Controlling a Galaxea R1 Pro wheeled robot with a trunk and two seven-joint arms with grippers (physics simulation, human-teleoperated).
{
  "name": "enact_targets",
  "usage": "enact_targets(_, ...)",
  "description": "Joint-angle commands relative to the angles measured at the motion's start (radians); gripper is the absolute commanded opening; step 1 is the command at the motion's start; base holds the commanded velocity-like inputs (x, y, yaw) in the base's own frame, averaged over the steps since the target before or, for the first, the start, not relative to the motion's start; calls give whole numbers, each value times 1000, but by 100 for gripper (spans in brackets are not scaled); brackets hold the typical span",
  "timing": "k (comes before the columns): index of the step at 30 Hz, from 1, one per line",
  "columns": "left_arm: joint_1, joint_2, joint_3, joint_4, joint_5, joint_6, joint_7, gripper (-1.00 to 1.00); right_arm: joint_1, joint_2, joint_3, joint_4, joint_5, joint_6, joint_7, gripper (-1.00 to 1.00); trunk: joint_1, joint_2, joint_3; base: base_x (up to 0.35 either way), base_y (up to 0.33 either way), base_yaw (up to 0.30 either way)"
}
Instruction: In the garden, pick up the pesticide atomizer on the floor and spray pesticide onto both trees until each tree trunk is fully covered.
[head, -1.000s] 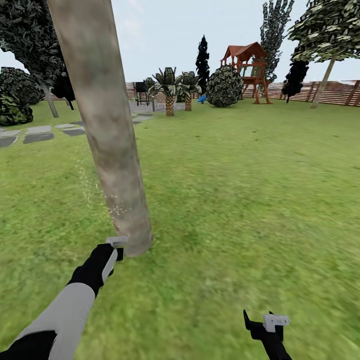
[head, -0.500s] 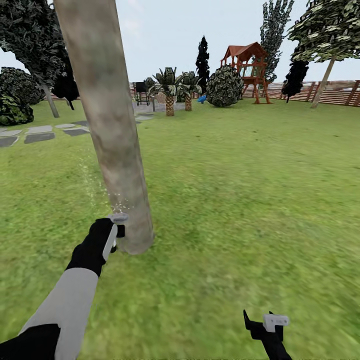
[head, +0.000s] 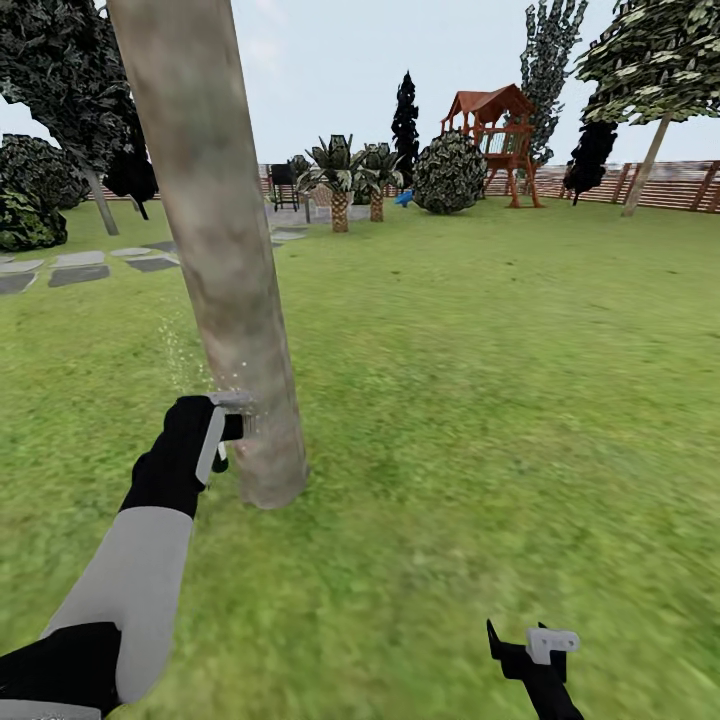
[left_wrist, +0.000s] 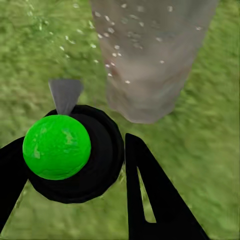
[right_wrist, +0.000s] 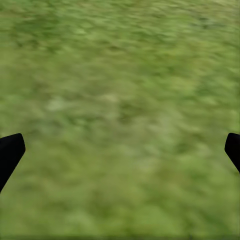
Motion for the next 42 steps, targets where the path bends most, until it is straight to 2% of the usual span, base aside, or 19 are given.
enact_targets(1,1,4,-4,-1,8,-1,0,-100,0,0,0,0,0,0,0,100,0,0,0,0,0,0)
enact_targets(4,1,-4,-9,-22,8,-1,0,-100,0,0,0,0,0,0,0,100,0,0,0,-54,0,0)
enact_targets(7,-1,-39,-57,-53,8,0,1,-100,0,0,0,0,0,0,0,100,0,0,0,-156,0,0)
enact_targets(11,-11,-51,-85,-88,9,8,3,-100,0,0,0,0,0,0,0,100,0,0,0,-24,0,0)
enact_targets(12,-24,-45,-82,-90,9,9,2,-100,0,0,0,0,0,0,0,100,0,0,0,-2,0,0)
enact_targets(14,-43,18,-41,-93,9,14,0,-100,0,0,0,0,0,0,0,100,0,0,0,0,0,0)
enact_targets(15,-48,36,-27,-93,9,16,-4,-100,0,0,0,0,0,0,0,100,0,0,0,0,0,0)
enact_targets(19,-69,58,-16,-93,9,19,-22,-100,0,-1,0,0,0,0,0,100,0,0,0,0,0,0)
enact_targets(32,-60,44,-24,-124,9,20,-24,-100,0,0,0,0,0,0,0,100,0,0,0,0,-2,0)
enact_targets(42,-60,50,-22,-123,7,18,-23,-100,2,0,0,0,0,0,0,100,0,0,0,0,-242,0)
